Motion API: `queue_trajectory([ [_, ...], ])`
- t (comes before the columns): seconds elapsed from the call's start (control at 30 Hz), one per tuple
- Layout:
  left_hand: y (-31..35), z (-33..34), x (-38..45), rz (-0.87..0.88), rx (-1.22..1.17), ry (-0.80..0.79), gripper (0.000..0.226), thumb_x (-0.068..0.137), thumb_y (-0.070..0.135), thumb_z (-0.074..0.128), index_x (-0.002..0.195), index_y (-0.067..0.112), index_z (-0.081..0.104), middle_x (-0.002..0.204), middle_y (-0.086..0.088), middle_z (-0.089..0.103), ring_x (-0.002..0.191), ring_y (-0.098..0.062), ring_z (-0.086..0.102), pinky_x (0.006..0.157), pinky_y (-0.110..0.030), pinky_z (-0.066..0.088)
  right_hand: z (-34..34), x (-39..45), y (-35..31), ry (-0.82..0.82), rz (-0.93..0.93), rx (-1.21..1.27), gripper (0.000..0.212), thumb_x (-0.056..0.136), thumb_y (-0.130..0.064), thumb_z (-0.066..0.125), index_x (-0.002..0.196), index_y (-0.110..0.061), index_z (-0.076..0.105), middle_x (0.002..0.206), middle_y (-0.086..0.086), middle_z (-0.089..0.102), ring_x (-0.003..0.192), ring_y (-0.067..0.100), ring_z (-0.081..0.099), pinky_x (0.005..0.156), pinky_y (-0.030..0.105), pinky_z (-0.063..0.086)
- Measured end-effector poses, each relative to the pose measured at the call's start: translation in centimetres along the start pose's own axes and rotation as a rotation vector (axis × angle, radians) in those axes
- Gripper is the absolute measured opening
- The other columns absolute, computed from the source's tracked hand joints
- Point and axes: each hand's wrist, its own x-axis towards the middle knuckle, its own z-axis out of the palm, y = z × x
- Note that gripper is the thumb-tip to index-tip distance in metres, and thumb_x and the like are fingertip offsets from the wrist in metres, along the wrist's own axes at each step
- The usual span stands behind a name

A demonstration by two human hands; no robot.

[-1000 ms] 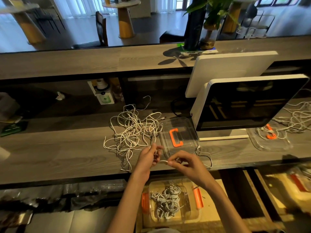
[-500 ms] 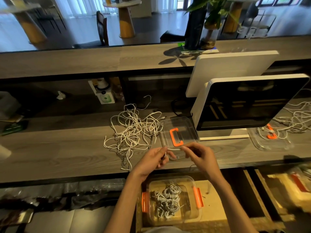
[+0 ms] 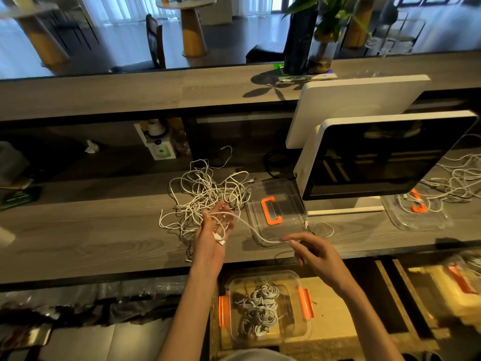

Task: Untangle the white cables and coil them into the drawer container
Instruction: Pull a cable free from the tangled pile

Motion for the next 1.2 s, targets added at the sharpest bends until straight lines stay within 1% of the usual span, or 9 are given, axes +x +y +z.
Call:
queue_trajectory([
  [0.1,0.1,0.6,0.1,-0.032,-0.171,-0.016,0.047,0.107,0.04,0.034,0.118,0.01,0.068,0.116,-0.009,0.073,0.111,-0.023,0.07,0.099,-0.041,0.05,0.4,0.0,0.5,-0.002,0.079,-0.036,0.022,0.094,-0.036,0.062,0.111,-0.032,0.076,0.084,0.006,0.07,0.074,0.015,0.065,0.067,0.026,0.054],
  [0.23,-0.4,1.2,0.8,-0.029,-0.257,0.013,0.043,0.106,0.039,0.038,0.101,0.006,0.064,0.076,-0.005,0.062,0.074,-0.017,0.063,0.079,-0.032,0.051,0.8,0.0,0.0,-0.258,0.112,-0.129,0.019,0.097,-0.029,0.064,0.111,-0.024,0.077,0.099,-0.012,0.075,0.085,0.01,0.069,0.074,0.025,0.056],
  [0.4,-1.5,1.3,0.7,0.137,0.373,-0.03,0.04,0.108,0.039,0.034,0.098,0.008,0.058,0.066,0.003,0.046,0.054,-0.008,0.039,0.052,-0.021,0.032,1.5,0.2,-2.2,-0.353,0.111,-0.068,0.018,0.101,-0.021,0.062,0.11,-0.017,0.077,0.09,-0.008,0.072,0.084,0.003,0.066,0.073,0.018,0.05],
  [0.53,-2.1,1.8,0.0,0.054,0.783,-0.118,0.039,0.11,0.033,0.033,0.104,0.005,0.06,0.07,0.001,0.048,0.052,-0.005,0.041,0.047,-0.015,0.034,2.0,0.3,-2.9,-0.187,0.132,0.171,0.025,0.097,-0.031,0.063,0.107,-0.012,0.076,0.097,0.006,0.072,0.096,0.021,0.068,0.087,0.035,0.055],
  [0.63,-2.5,1.9,-0.8,-0.114,0.916,-0.235,0.046,0.108,0.043,0.036,0.098,0.009,0.065,0.07,0.001,0.055,0.055,-0.007,0.046,0.05,-0.017,0.037,2.5,0.7,-2.9,-0.013,0.099,0.225,0.021,0.099,-0.028,0.062,0.103,-0.015,0.077,0.091,0.007,0.071,0.08,0.028,0.059,0.073,0.032,0.046],
  [0.77,-2.7,2.3,-1.9,-0.303,0.938,-0.418,0.067,0.101,0.064,0.029,0.09,0.012,0.068,0.067,0.0,0.058,0.055,-0.009,0.047,0.052,-0.02,0.033,2.6,1.5,-2.5,0.17,0.089,0.173,0.017,0.103,-0.015,0.058,0.101,-0.015,0.075,0.072,-0.014,0.07,0.067,-0.005,0.06,0.063,0.011,0.043],
  [0.83,-2.5,2.5,-2.4,-0.341,0.933,-0.529,0.073,0.099,0.068,0.026,0.09,0.011,0.069,0.064,0.001,0.056,0.052,-0.007,0.045,0.053,-0.021,0.031,2.4,1.7,-1.9,0.213,0.091,0.128,0.016,0.102,-0.014,0.059,0.101,-0.013,0.075,0.068,-0.019,0.068,0.066,-0.009,0.059,0.061,0.008,0.044],
  [1.03,-1.3,2.8,-3.0,-0.253,0.848,-0.748,0.048,0.105,0.048,0.038,0.098,0.008,0.063,0.063,0.006,0.044,0.051,-0.005,0.034,0.052,-0.017,0.031,1.4,2.1,-1.4,0.221,0.088,0.013,0.013,0.099,-0.021,0.065,0.102,-0.021,0.078,0.089,-0.002,0.077,0.088,0.0,0.07,0.078,0.013,0.052],
  [1.2,-0.9,2.7,-2.9,-0.118,0.866,-0.66,0.043,0.106,0.042,0.04,0.095,0.008,0.064,0.061,0.005,0.045,0.05,-0.006,0.036,0.051,-0.019,0.031,0.4,2.2,-1.4,0.227,0.056,-0.114,0.023,0.09,-0.041,0.066,0.102,-0.025,0.077,0.089,-0.005,0.076,0.086,0.006,0.07,0.079,0.025,0.057],
])
